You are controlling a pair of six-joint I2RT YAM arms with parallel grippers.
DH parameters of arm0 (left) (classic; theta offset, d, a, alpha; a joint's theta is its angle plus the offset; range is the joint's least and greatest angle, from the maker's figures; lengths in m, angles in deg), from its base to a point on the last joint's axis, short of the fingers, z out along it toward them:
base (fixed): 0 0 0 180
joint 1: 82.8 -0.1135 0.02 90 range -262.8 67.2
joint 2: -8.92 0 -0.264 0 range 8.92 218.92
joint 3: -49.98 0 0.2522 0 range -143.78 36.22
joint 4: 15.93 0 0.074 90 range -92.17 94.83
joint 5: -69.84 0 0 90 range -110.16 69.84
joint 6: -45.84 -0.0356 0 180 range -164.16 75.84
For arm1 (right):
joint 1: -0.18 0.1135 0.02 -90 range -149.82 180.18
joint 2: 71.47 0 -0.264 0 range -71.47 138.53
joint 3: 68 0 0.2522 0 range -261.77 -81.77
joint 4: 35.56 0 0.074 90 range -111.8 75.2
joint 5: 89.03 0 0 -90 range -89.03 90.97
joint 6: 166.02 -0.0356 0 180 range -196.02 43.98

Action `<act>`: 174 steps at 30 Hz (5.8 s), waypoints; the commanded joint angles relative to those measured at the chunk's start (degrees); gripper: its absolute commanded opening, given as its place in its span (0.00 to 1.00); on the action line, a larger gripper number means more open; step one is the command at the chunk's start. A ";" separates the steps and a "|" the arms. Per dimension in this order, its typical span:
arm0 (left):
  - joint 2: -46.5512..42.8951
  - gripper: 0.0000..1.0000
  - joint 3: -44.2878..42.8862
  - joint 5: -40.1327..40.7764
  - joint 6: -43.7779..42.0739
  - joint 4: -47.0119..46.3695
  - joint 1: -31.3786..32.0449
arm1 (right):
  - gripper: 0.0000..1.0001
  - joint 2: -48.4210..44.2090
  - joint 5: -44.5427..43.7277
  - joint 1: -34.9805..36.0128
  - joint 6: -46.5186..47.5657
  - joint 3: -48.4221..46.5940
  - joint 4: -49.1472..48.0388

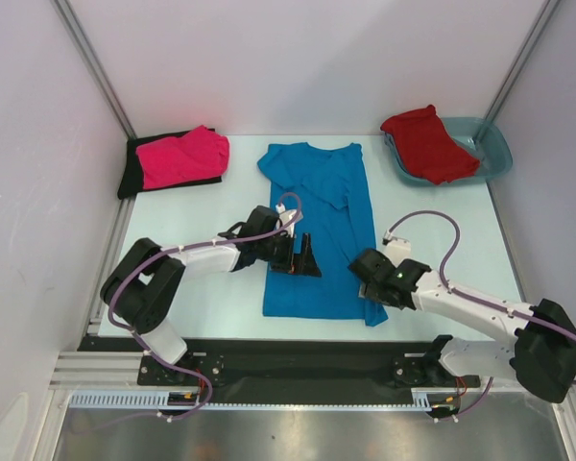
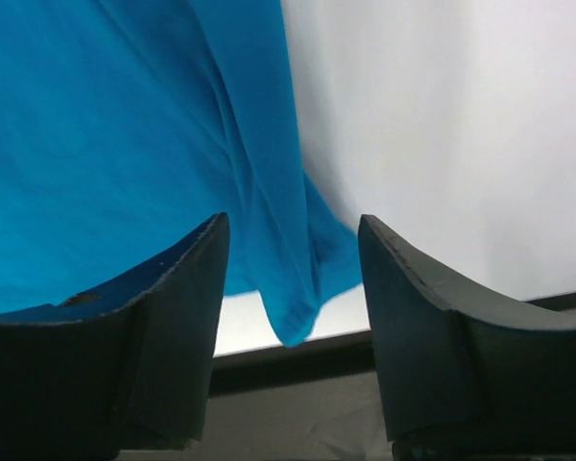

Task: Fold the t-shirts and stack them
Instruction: Fold the tshirt

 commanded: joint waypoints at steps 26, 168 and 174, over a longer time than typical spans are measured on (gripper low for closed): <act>1.57 1.00 -0.03 -1.85 -1.94 -0.60 -0.04 | 0.26 -4.84 2.76 4.33 -8.20 7.77 0.50; 33.03 1.00 -22.52 -7.03 28.21 -37.17 14.99 | 0.00 -6.16 -7.96 3.71 -10.39 -4.97 13.67; 36.11 1.00 -27.80 -7.65 29.26 -37.95 15.34 | 0.00 -3.18 -7.17 6.87 -10.66 -5.85 11.47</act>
